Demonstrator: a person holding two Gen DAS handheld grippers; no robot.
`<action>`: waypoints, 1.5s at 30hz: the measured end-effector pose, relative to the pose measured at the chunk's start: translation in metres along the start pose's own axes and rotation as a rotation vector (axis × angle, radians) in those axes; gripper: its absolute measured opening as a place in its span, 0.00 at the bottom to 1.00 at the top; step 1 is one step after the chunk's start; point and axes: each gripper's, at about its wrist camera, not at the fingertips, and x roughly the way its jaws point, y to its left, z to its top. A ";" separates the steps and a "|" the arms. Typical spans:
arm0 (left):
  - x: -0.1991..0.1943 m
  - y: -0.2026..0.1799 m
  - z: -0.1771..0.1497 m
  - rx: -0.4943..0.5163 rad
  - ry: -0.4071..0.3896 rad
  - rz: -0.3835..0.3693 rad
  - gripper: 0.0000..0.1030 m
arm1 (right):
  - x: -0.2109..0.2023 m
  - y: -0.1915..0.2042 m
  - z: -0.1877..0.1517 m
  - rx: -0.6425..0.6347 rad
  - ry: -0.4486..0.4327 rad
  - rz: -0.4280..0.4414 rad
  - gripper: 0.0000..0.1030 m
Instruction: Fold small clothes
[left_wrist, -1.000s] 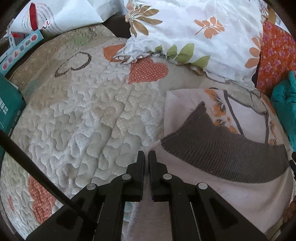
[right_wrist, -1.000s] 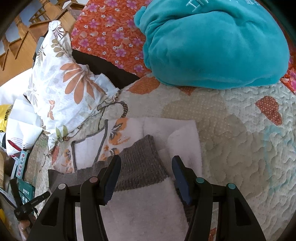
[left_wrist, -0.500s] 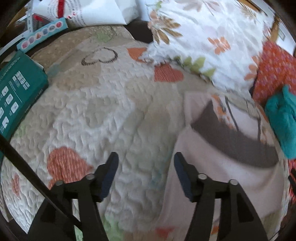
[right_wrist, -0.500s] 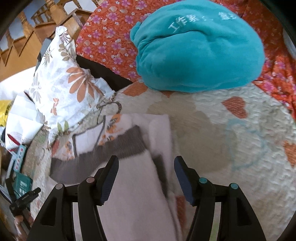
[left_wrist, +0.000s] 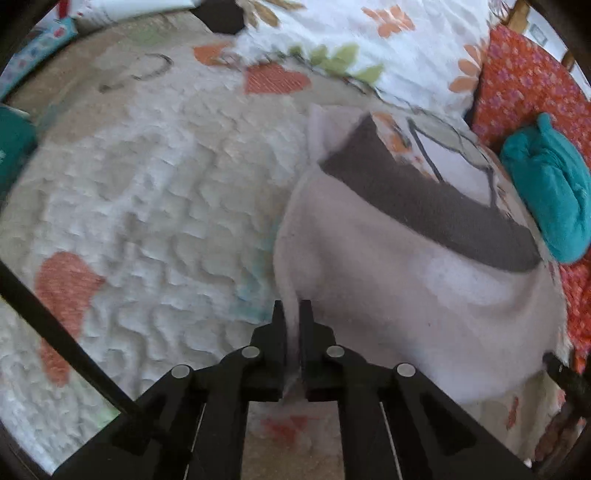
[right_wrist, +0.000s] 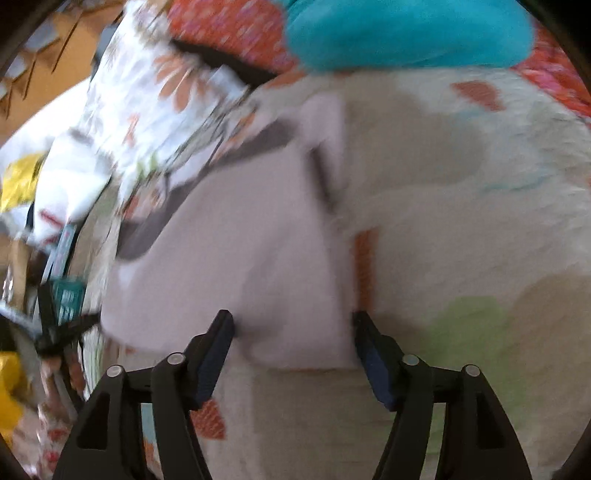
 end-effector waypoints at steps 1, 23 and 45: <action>-0.005 0.004 0.002 -0.016 -0.016 0.018 0.05 | 0.002 0.006 0.001 -0.028 0.002 -0.014 0.42; -0.068 0.046 -0.012 -0.223 -0.181 0.111 0.43 | -0.039 -0.021 0.022 0.170 -0.107 -0.052 0.53; -0.077 0.008 -0.105 -0.225 -0.200 0.041 0.61 | -0.058 -0.008 -0.030 0.257 -0.157 0.042 0.59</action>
